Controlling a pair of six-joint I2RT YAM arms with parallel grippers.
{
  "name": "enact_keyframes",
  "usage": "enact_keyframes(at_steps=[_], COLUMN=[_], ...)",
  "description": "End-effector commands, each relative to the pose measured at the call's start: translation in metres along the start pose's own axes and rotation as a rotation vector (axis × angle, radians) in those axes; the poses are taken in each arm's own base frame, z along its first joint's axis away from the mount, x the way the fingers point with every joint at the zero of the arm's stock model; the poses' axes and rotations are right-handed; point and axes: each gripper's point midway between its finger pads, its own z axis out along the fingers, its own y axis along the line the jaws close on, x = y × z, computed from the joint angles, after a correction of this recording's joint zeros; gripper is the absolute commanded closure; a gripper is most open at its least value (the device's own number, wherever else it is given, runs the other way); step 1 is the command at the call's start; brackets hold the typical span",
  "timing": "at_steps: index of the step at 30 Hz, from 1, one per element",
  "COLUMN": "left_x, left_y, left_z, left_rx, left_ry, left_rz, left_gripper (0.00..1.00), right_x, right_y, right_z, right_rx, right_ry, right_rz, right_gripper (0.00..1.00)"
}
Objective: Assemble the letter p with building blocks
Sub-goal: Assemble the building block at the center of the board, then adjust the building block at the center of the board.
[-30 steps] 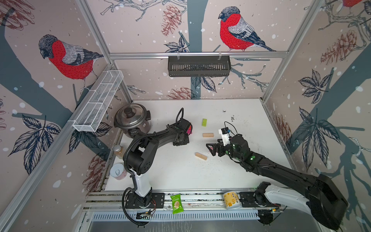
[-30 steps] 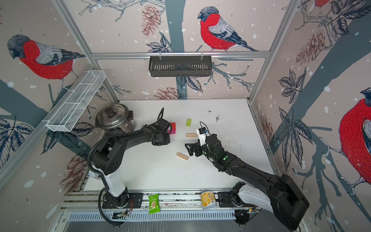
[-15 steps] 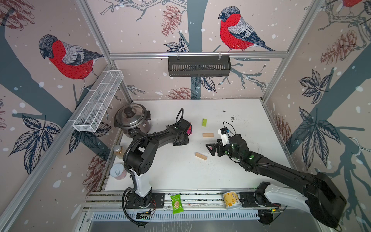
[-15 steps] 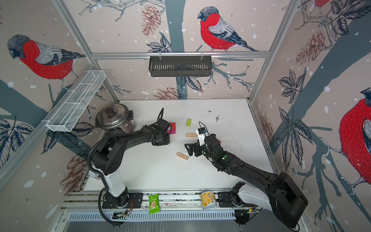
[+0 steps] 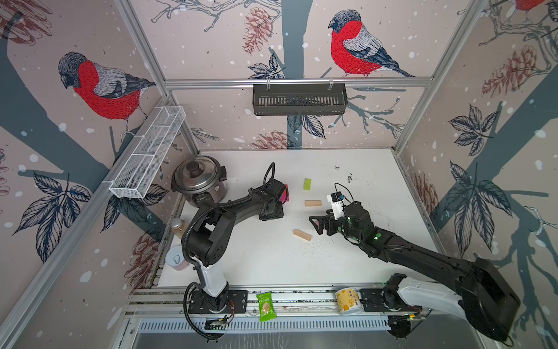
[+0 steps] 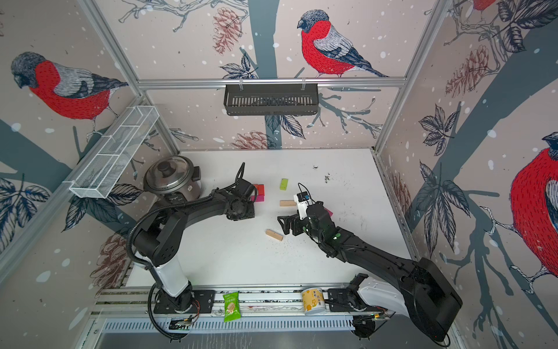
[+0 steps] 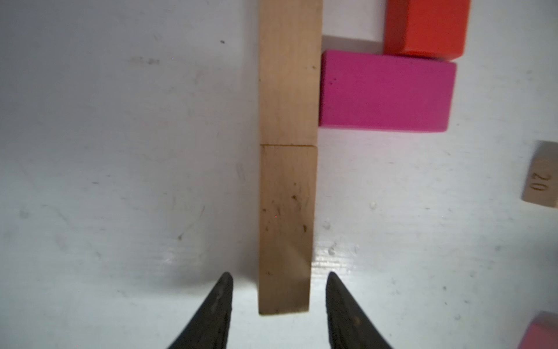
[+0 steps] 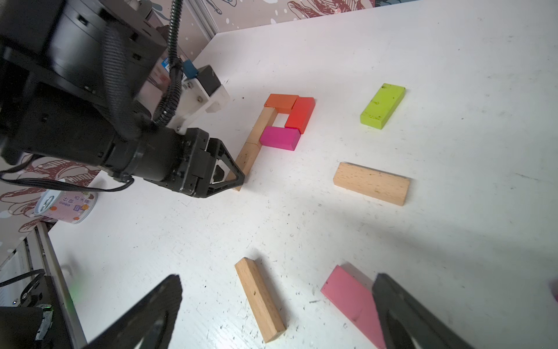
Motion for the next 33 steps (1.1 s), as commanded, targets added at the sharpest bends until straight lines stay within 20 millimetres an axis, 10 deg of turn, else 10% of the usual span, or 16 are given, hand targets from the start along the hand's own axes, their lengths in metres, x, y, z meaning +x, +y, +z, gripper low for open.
enact_keyframes(at_steps=[1, 17, 25, 33], left_x=[-0.001, -0.028, -0.033, -0.097], left_y=[-0.002, -0.013, -0.004, 0.005], left_z=[-0.017, -0.123, -0.145, -0.128], left_rx=[0.027, 0.219, 0.292, 0.39], left_ry=[-0.012, -0.286, -0.419, -0.407], left_rz=[0.002, 0.055, 0.055, -0.08], left_gripper=[0.47, 0.09, 0.03, 0.03], right_x=[-0.007, -0.001, 0.001, 0.003], right_y=[0.001, -0.005, -0.008, -0.015], right_z=[0.0, 0.006, 0.01, 0.013], right_rx=[0.003, 0.03, 0.034, 0.042], right_ry=[-0.021, -0.002, 0.006, 0.009], right_rz=[-0.023, -0.023, -0.013, 0.013], right_gripper=[0.0, 0.0, 0.0, 0.0])
